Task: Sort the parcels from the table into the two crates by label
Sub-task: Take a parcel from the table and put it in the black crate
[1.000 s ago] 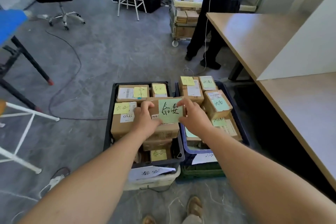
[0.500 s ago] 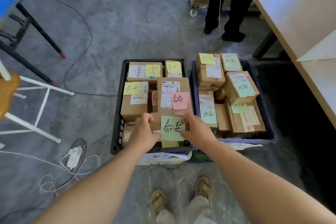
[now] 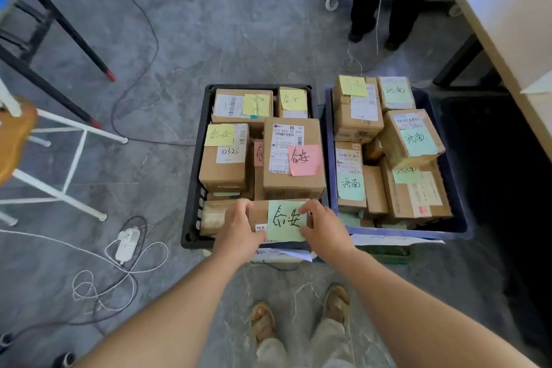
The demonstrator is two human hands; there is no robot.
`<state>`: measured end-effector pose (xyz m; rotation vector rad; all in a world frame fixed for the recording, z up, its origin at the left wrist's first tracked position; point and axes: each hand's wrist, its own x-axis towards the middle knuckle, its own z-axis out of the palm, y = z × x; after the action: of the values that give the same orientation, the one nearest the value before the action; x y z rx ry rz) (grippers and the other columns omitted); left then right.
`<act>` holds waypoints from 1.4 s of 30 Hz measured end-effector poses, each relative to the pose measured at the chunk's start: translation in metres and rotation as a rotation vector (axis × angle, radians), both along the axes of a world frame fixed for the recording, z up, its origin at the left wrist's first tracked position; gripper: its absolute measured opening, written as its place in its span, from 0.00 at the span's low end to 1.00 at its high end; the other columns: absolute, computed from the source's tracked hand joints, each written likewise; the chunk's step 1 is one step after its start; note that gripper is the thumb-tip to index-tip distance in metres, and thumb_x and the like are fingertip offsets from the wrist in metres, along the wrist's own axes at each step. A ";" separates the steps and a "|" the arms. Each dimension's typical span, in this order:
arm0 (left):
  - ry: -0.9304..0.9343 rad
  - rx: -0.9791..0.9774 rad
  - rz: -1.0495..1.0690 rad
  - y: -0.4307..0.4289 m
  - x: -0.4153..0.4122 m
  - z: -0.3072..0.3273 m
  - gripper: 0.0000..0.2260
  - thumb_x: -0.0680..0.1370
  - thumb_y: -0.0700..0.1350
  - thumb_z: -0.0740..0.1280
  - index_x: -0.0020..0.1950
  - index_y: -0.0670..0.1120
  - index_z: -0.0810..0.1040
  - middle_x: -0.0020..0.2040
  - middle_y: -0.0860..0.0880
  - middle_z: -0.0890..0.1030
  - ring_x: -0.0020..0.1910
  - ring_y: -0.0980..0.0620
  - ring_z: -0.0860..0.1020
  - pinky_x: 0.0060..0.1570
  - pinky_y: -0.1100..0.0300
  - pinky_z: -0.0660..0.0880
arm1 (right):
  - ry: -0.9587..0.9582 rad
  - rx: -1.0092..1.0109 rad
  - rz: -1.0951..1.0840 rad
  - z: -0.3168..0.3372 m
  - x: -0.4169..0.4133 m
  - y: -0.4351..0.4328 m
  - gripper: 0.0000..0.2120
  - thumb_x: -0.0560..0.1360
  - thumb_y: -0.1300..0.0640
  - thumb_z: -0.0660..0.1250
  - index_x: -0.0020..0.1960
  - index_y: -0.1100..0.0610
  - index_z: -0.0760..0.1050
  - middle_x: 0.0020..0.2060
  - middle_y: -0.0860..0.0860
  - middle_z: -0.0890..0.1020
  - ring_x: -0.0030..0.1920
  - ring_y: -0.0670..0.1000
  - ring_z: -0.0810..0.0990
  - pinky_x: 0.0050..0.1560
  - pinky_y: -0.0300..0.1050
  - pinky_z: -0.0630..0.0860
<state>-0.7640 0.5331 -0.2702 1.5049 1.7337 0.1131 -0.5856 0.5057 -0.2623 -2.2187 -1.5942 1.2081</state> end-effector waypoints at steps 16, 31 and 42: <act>-0.003 -0.014 -0.072 0.010 -0.004 -0.044 0.20 0.77 0.43 0.69 0.64 0.53 0.65 0.63 0.50 0.71 0.51 0.50 0.76 0.51 0.52 0.76 | -0.091 -0.013 0.037 -0.041 -0.002 0.007 0.14 0.80 0.60 0.59 0.65 0.52 0.69 0.56 0.54 0.73 0.44 0.55 0.77 0.43 0.46 0.74; 0.194 -0.167 -0.209 0.020 0.013 -0.093 0.21 0.81 0.43 0.61 0.74 0.51 0.63 0.69 0.46 0.73 0.63 0.44 0.74 0.58 0.52 0.73 | -0.480 -0.146 0.441 -0.084 -0.005 0.027 0.19 0.75 0.64 0.58 0.64 0.54 0.75 0.60 0.57 0.71 0.60 0.58 0.70 0.58 0.48 0.69; 0.136 -0.185 -0.190 0.024 0.007 -0.040 0.30 0.80 0.47 0.63 0.79 0.52 0.53 0.73 0.46 0.68 0.67 0.45 0.71 0.64 0.50 0.71 | -0.436 -0.179 0.318 -0.034 0.017 0.025 0.17 0.77 0.63 0.58 0.66 0.57 0.69 0.61 0.57 0.69 0.63 0.58 0.68 0.57 0.49 0.72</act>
<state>-0.7567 0.5571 -0.3098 1.5593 1.6460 -0.2470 -0.5687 0.5305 -0.2965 -2.5462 -2.1478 1.0124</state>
